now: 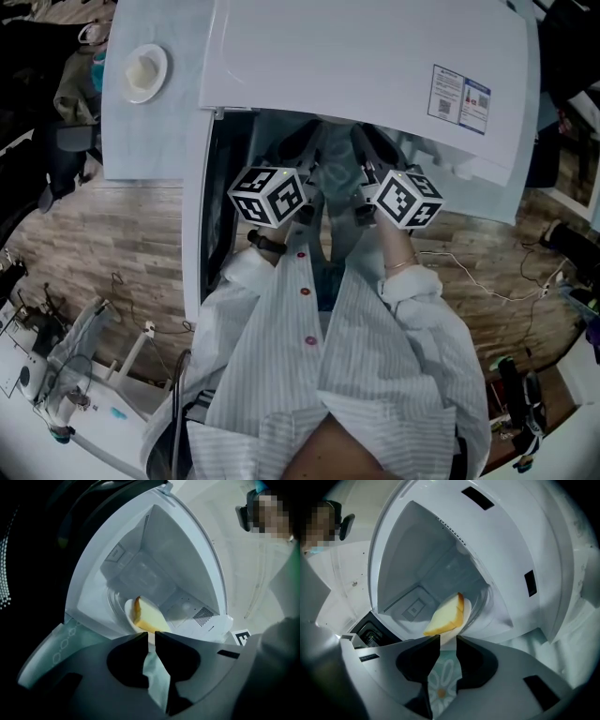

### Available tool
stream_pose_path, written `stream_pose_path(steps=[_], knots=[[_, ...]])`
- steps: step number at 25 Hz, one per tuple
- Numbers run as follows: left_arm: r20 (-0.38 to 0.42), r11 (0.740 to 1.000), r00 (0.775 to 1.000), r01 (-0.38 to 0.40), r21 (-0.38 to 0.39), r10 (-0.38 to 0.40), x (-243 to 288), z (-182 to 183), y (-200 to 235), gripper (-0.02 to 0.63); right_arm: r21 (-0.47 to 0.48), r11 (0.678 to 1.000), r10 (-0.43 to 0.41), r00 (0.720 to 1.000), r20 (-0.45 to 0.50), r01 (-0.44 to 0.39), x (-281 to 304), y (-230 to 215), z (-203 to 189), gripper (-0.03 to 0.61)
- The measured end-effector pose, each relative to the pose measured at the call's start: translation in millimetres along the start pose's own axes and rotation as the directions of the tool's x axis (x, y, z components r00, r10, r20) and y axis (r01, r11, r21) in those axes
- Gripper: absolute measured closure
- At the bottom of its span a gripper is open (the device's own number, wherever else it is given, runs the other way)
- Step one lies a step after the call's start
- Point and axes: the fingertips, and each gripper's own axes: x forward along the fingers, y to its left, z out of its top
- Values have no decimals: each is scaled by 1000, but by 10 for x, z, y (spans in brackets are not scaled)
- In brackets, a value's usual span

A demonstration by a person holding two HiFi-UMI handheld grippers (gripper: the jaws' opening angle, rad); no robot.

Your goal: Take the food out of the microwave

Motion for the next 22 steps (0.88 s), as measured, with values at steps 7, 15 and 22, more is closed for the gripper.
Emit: stream_pose_path(steps=[7, 15, 22], knots=[[-23, 995, 1000, 11, -97, -13, 62, -66, 70, 502, 55, 998, 23, 1000, -10, -23, 74, 4, -20, 445], [-9, 973, 998, 53, -225, -56, 182, 17, 80, 476, 114, 993, 42, 999, -1, -42, 145, 18, 26, 445], [-17, 965, 999, 27, -259, -33, 247, 22, 130, 476, 175, 984, 43, 999, 2, -43, 214, -36, 30, 445]])
